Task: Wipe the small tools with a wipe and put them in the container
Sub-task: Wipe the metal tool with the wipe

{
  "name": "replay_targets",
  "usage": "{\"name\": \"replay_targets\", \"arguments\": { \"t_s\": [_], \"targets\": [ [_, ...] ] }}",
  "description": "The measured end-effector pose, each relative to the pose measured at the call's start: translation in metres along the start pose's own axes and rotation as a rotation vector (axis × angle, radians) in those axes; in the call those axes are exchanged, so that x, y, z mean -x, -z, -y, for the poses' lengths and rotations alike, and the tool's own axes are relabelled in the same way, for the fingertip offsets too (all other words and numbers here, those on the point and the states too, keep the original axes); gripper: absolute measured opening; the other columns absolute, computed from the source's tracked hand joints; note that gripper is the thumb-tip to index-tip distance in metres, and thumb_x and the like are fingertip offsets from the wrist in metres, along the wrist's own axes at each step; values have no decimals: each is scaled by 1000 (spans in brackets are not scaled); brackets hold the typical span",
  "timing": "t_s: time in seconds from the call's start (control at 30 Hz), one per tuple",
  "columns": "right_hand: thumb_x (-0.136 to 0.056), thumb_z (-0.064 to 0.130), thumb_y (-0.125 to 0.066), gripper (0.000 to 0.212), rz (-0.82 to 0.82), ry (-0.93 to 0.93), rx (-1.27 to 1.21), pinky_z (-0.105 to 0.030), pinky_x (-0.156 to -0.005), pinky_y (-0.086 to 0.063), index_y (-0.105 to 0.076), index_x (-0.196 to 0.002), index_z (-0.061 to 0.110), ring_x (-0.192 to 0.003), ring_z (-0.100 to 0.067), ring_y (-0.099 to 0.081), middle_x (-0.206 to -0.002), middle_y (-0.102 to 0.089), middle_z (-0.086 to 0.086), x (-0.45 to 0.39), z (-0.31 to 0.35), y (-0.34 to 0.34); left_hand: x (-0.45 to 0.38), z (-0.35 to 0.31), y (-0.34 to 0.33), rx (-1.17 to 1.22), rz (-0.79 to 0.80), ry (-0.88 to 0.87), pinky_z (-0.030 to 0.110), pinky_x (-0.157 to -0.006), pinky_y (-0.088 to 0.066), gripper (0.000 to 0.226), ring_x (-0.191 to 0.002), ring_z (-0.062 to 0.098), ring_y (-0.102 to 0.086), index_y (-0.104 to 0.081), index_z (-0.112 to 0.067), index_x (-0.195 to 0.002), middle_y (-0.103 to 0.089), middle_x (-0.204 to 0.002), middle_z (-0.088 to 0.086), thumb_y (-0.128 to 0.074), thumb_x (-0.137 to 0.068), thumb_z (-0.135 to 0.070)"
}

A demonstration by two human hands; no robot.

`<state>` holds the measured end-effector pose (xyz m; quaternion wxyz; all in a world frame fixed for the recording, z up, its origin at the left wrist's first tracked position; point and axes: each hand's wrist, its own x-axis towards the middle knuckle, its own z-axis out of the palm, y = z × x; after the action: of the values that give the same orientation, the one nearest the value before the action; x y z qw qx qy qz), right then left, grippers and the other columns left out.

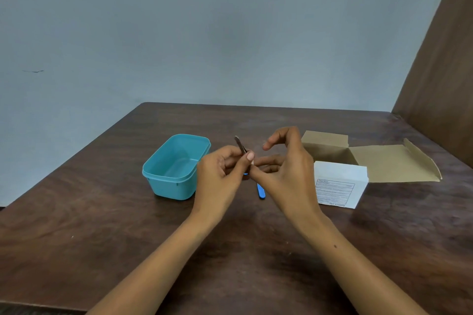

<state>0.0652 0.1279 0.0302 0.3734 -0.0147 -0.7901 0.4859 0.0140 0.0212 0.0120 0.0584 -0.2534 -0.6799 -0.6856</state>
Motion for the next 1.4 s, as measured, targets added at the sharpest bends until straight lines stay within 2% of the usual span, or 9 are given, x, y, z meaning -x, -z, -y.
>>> {"name": "replay_targets", "arguments": {
  "t_s": [0.13,0.3,0.63,0.73,0.83,0.97,1.17,1.33,1.4],
  "targets": [
    [-68,6,-76,45,30,44,110,-39,-60,-56,-41,-90,23,-65,0,-65,-86,-50,17,2,-5,-3,-3,0,2,22,-55,9,36,-73,-59,11,-77,19,-73,-71,-9,-85,-75,-79,6,-62,-90,-14],
    [-68,5,-76,46,48,73,162,-39,-61,-57,-40,-90,23,-68,2,-64,-83,-50,13,0,-7,-1,-6,-3,4,59,-119,36,32,-71,-59,14,-76,18,-73,-71,-3,-86,-75,-79,8,-62,-89,-13],
    [-72,1,-78,39,-30,100,148,-18,-61,-56,-44,-87,15,-71,-8,-66,-80,-53,6,-9,-8,10,-6,-10,10,148,-226,58,20,-61,-57,10,-77,11,-73,-70,-17,-85,-76,-75,-7,-62,-88,-12],
    [-71,-2,-78,40,-36,92,109,-10,-61,-53,-45,-87,14,-73,-7,-66,-80,-53,7,-9,-6,11,-5,-9,10,101,-220,82,19,-60,-57,10,-78,9,-73,-71,-13,-93,-75,-77,-7,-63,-88,-13],
    [-70,-2,-79,42,-13,90,120,-16,-63,-56,-44,-86,17,-74,-8,-66,-79,-54,6,-8,-8,10,-4,-6,8,75,-211,88,23,-61,-58,15,-80,13,-73,-71,-8,-98,-75,-82,-1,-64,-87,-14],
    [-70,4,-81,42,13,85,151,-14,-64,-55,-44,-86,17,-74,-8,-66,-80,-55,6,-8,-11,7,-3,-7,7,48,-191,72,22,-64,-58,9,-80,10,-73,-70,-17,-92,-75,-82,-4,-63,-88,-14],
    [-73,9,-79,39,40,97,191,-17,-65,-56,-44,-86,20,-73,-11,-66,-78,-59,2,-7,-12,5,-2,-7,7,31,-180,88,22,-66,-58,9,-85,7,-72,-70,-16,-94,-75,-84,-2,-63,-88,-15],
    [-73,8,-78,35,14,155,123,-20,-65,-56,-45,-85,16,-72,-11,-66,-76,-58,3,-6,-9,5,-1,-5,5,-27,-86,109,29,-74,-57,9,-82,9,-72,-74,-17,-88,-76,-78,-1,-65,-87,-17],
    [-73,7,-77,35,3,186,113,-24,-65,-56,-46,-86,16,-73,-11,-66,-77,-57,5,-6,-8,5,0,-6,4,-21,-21,131,27,-69,-57,11,-82,11,-72,-75,-17,-88,-76,-78,0,-64,-88,-18]
  ]
}}
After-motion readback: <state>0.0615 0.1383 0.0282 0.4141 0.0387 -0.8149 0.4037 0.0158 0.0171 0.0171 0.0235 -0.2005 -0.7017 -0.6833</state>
